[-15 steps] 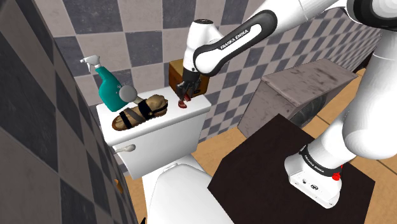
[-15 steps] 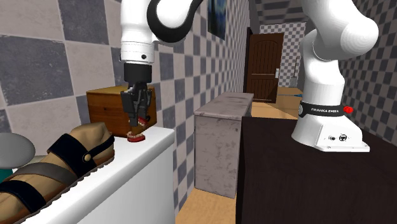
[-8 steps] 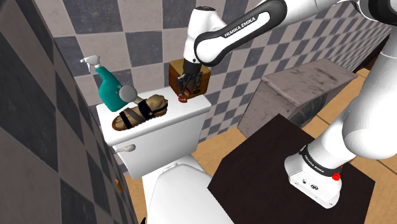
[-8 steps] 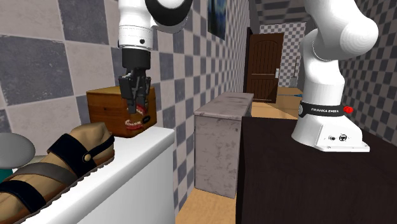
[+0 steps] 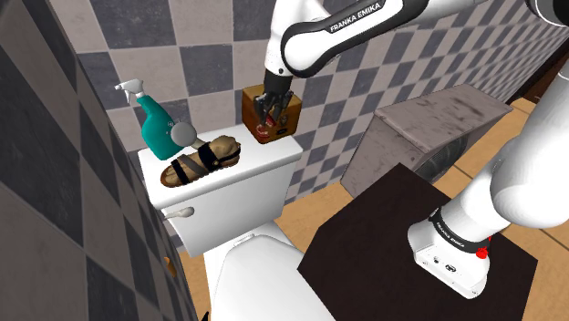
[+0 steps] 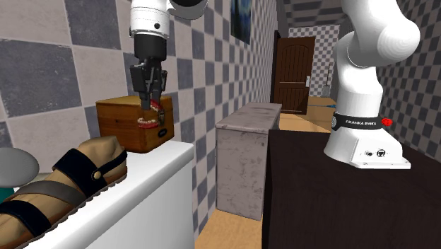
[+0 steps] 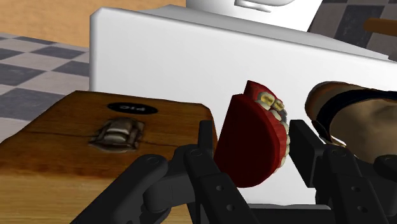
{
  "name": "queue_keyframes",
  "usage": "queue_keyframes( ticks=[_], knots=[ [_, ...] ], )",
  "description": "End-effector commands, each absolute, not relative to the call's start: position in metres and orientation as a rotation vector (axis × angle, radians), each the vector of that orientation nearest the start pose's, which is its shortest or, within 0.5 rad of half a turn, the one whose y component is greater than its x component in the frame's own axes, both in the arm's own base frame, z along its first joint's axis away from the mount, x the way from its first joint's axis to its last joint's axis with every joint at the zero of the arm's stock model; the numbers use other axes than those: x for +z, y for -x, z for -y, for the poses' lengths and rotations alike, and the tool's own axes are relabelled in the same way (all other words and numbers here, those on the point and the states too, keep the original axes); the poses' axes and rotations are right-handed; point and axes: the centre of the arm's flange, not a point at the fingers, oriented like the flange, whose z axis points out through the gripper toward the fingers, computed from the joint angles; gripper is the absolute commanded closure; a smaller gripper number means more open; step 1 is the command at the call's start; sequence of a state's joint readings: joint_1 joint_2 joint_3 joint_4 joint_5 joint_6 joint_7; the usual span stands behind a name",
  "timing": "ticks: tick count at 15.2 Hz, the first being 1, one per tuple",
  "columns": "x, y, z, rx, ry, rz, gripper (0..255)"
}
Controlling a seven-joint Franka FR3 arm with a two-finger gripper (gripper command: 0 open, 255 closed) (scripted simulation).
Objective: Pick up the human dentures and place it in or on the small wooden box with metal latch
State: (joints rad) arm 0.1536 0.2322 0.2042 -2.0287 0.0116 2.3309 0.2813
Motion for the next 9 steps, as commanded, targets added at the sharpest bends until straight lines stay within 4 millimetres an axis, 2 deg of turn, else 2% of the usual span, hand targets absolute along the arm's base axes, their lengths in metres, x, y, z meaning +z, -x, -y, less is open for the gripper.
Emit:
queue_keyframes(
  ticks=[1,9],
  knots=[
    [0.354,-0.561,-0.207,-0.082,3.063,0.095,255],
    [0.396,-0.561,-0.207,-0.082,3.063,0.095,255]
  ],
)
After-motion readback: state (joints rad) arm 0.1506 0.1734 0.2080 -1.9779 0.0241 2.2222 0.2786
